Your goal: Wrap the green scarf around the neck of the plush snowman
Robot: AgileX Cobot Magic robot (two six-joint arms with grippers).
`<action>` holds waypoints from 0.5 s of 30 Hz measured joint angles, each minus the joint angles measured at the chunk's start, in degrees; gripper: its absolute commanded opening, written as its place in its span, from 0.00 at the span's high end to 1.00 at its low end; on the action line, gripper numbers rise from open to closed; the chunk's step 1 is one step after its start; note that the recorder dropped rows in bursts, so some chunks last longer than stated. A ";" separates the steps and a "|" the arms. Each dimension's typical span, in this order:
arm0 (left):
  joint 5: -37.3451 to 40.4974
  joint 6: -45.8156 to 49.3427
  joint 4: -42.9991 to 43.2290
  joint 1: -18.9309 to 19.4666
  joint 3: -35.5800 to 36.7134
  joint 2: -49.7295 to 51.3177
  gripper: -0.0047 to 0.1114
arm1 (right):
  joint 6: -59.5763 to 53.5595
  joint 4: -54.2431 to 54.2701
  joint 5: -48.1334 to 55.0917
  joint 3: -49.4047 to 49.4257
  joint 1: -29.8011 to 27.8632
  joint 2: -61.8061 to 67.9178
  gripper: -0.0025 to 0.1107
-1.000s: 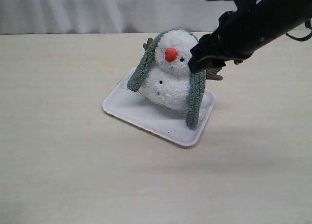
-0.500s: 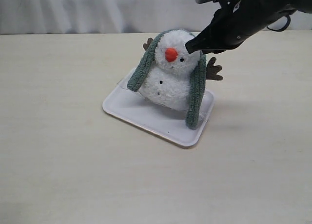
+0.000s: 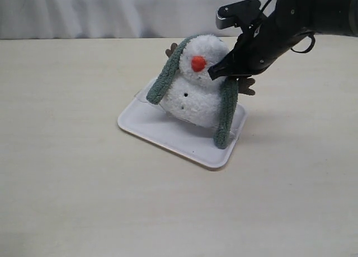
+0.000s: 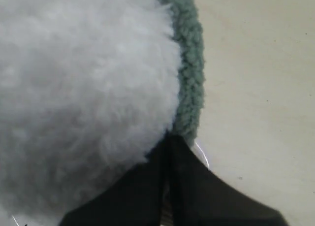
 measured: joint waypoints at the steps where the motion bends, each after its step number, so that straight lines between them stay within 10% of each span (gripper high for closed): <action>1: 0.00 0.00 0.00 0.00 0.00 0.00 0.96 | 0.00 0.00 0.09 -0.22 0.00 -0.12 0.94; 15: 0.00 0.00 0.00 0.00 0.00 0.00 0.96 | 1.54 0.00 -13.96 -2.84 0.00 -3.08 0.94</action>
